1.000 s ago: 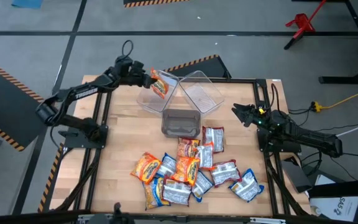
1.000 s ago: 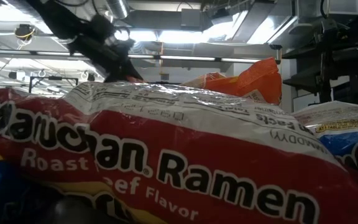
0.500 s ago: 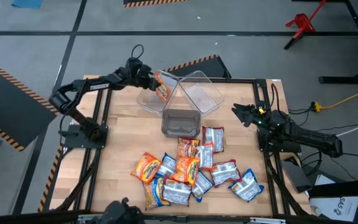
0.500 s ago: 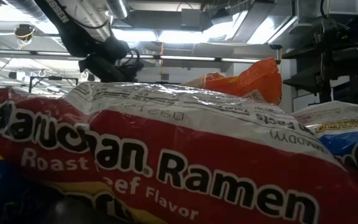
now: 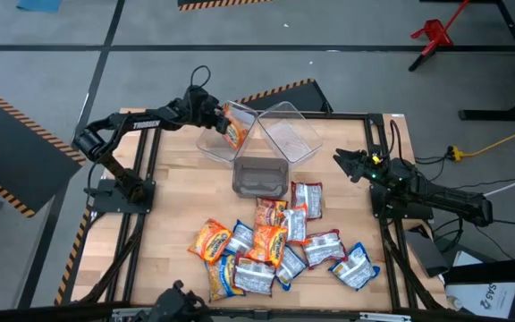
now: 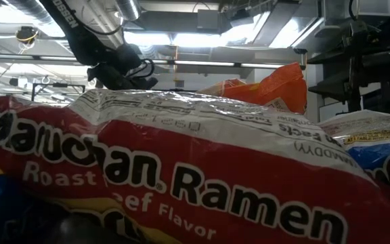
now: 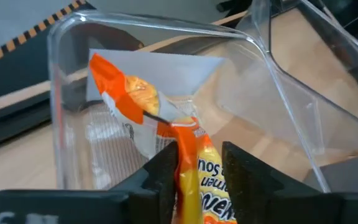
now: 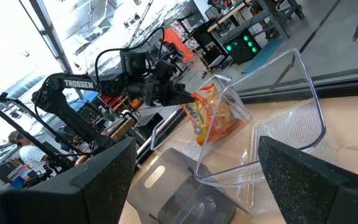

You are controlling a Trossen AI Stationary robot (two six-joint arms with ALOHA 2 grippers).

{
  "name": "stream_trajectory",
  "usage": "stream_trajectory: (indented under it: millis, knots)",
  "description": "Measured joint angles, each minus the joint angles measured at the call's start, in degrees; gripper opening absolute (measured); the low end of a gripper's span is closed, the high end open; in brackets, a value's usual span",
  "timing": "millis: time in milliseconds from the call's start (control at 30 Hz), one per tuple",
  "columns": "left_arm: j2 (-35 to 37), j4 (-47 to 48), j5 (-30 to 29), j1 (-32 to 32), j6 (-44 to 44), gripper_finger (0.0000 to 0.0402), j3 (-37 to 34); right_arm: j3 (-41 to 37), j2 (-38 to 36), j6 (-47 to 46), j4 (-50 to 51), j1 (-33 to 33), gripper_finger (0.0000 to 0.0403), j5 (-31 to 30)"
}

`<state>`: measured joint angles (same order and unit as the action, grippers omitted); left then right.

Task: Sort Maruchan noodles
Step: Put the orange noodle pack into the left transparent bin

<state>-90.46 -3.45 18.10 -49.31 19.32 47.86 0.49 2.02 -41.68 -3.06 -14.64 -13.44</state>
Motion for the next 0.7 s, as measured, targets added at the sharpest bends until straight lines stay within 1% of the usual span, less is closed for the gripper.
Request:
stream_trajectory:
  millis: [133,233,333,467,600,700]
  knots:
    - [0.6,0.0,-1.0,0.0,-2.1,0.0151,0.0,0.0,0.0,0.0,0.0,0.0,0.0324,0.0]
    - [0.6,0.4,-1.7,0.0,-3.4,0.0159,0.3,0.0,0.0,0.0,0.0,0.0,0.0324,0.0]
    - [0.6,2.8,-1.9,0.0,-4.2,0.0164,2.3,0.0,0.0,0.0,0.0,0.0,0.0324,0.0]
    - [0.6,10.3,-2.8,0.5,-8.8,0.0165,7.3,0.0,0.0,0.0,0.0,0.0,0.0324,0.0]
    - [0.6,19.3,-7.1,2.3,-14.3,0.0165,13.5,0.0,0.0,0.0,0.0,0.0,0.0324,0.0]
    - [0.6,24.8,-10.1,4.1,-15.7,0.0165,17.6,0.0,0.0,0.0,0.1,0.0,0.0324,0.0]
